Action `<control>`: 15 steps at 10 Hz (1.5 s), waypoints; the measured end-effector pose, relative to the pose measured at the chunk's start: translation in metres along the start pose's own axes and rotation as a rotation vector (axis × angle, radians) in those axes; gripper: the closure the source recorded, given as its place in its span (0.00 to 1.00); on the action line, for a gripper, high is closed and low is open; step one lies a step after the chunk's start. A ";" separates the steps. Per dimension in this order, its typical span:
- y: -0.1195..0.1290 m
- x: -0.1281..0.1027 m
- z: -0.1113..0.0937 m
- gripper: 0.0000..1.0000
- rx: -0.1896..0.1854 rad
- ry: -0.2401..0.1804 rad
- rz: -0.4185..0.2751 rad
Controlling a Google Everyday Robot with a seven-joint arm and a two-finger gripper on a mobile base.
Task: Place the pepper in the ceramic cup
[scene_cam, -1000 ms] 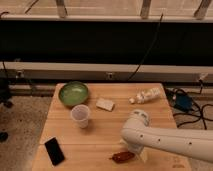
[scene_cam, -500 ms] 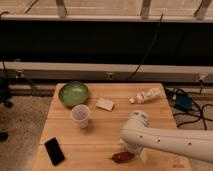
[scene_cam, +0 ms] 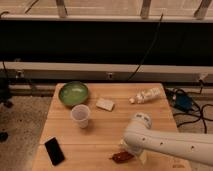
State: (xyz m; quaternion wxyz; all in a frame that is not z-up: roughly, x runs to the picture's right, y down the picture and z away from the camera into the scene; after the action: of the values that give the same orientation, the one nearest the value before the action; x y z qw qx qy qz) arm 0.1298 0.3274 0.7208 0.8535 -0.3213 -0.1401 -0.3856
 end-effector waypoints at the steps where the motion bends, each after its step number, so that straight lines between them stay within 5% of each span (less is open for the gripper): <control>1: 0.001 -0.001 0.002 0.20 0.005 -0.008 0.002; 7: 0.007 -0.011 0.010 0.24 0.016 -0.062 0.014; 14: 0.017 -0.027 0.006 0.99 0.024 -0.097 0.010; 15: 0.016 -0.028 0.004 1.00 0.027 -0.100 0.007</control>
State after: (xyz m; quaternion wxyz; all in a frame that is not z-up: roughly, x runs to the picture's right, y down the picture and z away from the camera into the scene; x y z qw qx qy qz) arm 0.1233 0.3543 0.7026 0.8511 -0.3292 -0.1865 -0.3640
